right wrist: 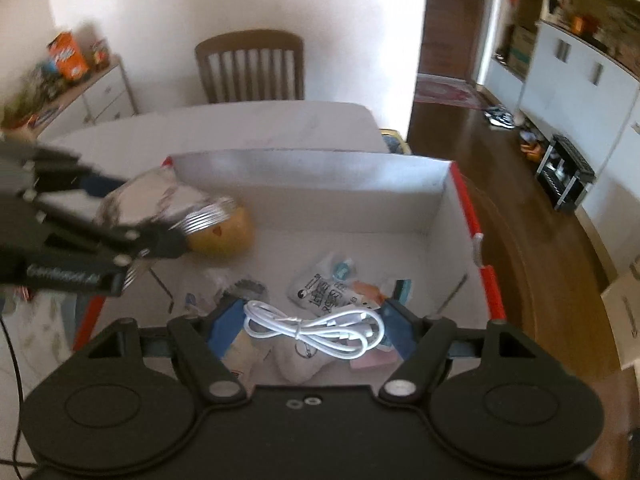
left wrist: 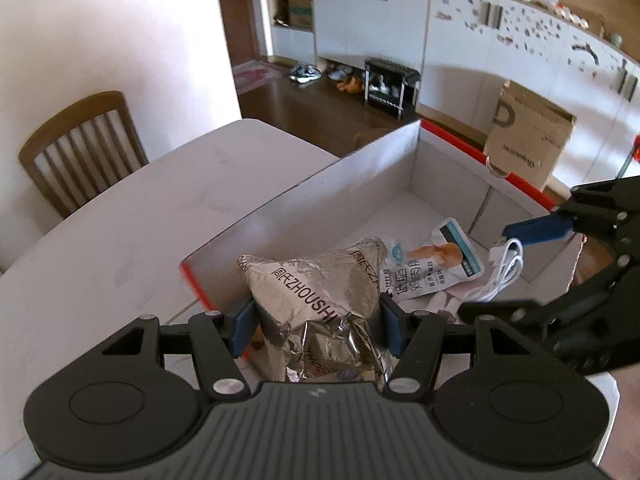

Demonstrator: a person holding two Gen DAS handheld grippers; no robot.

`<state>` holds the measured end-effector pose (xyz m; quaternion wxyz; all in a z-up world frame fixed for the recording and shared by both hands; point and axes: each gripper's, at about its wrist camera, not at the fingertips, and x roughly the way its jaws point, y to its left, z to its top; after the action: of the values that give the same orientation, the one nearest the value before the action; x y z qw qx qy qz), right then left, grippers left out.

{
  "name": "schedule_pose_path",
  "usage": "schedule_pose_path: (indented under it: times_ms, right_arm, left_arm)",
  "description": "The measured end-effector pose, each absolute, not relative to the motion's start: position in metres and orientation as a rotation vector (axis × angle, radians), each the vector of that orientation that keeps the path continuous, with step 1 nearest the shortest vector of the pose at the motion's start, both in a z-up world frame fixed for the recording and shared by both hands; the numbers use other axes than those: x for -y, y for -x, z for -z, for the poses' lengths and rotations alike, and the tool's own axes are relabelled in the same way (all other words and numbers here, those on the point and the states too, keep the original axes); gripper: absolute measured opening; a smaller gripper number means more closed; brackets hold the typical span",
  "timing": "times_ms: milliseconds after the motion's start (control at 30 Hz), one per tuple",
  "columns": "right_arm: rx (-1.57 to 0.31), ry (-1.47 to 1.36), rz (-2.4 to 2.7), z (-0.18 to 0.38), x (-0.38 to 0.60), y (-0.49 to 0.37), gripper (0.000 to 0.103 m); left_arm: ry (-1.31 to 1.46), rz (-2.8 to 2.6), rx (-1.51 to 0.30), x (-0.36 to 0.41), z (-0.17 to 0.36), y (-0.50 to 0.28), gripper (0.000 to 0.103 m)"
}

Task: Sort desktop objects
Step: 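Open the left tool to drop the foil bag into the box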

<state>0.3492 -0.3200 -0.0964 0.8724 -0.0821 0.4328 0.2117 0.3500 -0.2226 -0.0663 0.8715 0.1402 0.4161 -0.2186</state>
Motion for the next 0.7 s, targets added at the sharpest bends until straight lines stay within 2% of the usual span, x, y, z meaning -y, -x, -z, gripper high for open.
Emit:
schedule_pose_path:
  times_ms: [267,700]
  right_arm:
    - [-0.945,0.234,-0.452,0.124,0.313,-0.362,0.075]
    - [-1.014,0.246,-0.468,0.149,0.317,-0.371,0.075]
  left_arm:
    - [-0.388,0.503,-0.910,0.258,0.083,-0.369,0.062]
    - [-0.455,0.543,-1.028,0.271,0.119,-0.379,0.062]
